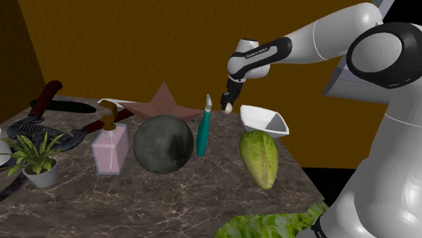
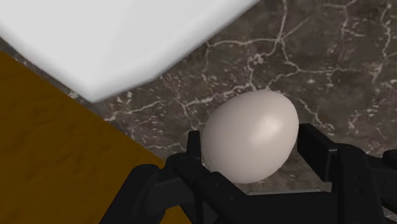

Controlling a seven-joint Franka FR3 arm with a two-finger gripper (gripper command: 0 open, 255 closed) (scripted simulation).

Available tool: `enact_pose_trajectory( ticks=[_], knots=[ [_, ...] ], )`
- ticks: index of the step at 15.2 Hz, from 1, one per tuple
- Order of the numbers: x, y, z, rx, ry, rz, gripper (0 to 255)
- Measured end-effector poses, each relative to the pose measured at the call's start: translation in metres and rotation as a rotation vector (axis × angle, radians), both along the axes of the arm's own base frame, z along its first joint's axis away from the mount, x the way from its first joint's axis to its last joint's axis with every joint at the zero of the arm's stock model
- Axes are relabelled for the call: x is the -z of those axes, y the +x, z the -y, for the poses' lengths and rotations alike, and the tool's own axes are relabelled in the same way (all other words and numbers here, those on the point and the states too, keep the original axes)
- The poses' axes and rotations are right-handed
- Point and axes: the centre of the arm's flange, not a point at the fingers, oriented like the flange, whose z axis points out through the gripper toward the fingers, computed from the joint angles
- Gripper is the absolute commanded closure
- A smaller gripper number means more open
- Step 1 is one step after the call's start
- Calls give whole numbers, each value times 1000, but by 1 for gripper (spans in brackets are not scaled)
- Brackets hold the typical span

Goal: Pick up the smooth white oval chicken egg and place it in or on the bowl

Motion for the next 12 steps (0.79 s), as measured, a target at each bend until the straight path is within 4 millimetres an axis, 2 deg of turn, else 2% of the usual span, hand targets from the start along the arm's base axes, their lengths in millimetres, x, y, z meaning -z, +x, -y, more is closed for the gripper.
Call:
enact_pose_trajectory(
  ticks=[12],
  knots=[
    [-64,0,1,0,0,0,255]
  ],
)
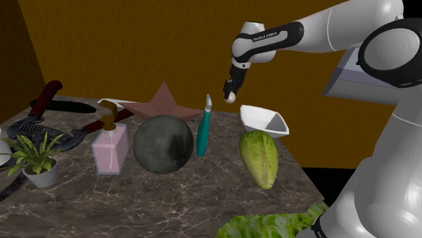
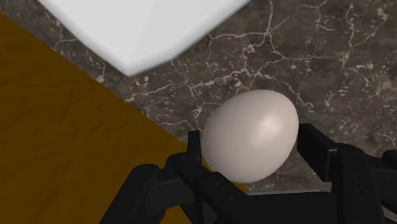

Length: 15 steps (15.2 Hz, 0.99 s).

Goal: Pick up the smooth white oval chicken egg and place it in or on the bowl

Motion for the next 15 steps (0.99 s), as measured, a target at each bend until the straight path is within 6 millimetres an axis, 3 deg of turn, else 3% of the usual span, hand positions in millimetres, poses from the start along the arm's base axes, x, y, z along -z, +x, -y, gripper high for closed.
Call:
enact_pose_trajectory(
  ticks=[8,15],
  knots=[
    [-40,0,-1,0,0,0,255],
    [-50,-63,48,1,0,0,255]
  ],
)
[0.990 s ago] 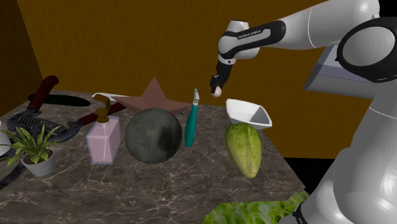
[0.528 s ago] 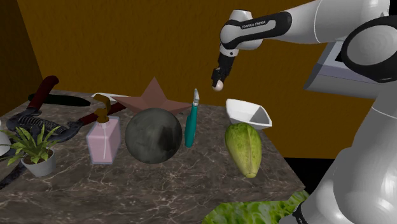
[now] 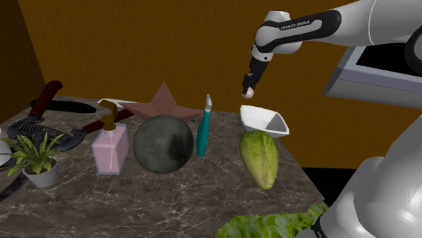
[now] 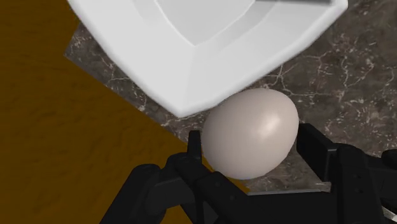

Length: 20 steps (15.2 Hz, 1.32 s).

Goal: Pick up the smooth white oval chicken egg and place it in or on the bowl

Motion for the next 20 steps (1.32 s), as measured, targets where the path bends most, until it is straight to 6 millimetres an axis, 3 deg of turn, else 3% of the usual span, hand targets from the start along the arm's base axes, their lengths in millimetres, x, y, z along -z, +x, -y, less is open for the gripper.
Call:
enact_pose_trajectory(
  ticks=[9,20],
  knots=[
    [-5,-96,60,0,0,0,255],
    [52,-98,65,-1,0,-1,255]
  ],
)
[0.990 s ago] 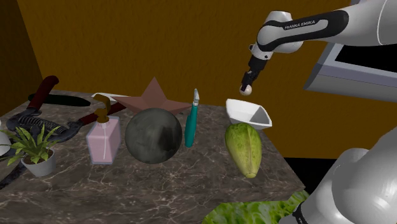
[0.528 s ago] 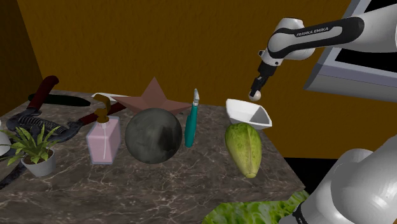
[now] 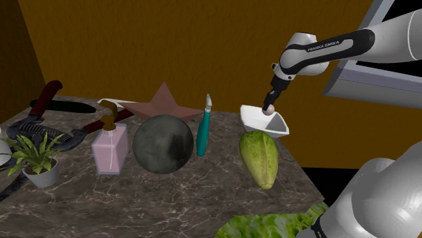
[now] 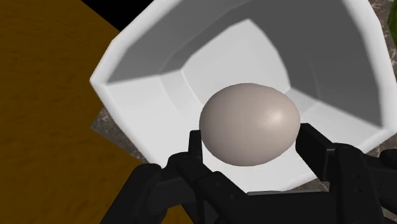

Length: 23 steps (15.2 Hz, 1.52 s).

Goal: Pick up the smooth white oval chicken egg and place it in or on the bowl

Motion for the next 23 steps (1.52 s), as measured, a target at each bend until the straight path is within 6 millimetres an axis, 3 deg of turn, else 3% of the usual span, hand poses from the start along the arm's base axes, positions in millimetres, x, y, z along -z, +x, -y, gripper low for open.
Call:
enact_pose_trajectory(
  ticks=[5,10,11,17,21,23],
  knots=[
    [22,0,0,0,0,0,255],
    [24,0,0,0,0,1,255],
    [25,0,0,0,0,1,0],
    [24,0,0,0,0,1,0],
    [-14,-4,-1,0,0,2,0],
    [-22,-6,-2,0,0,2,0]
  ],
)
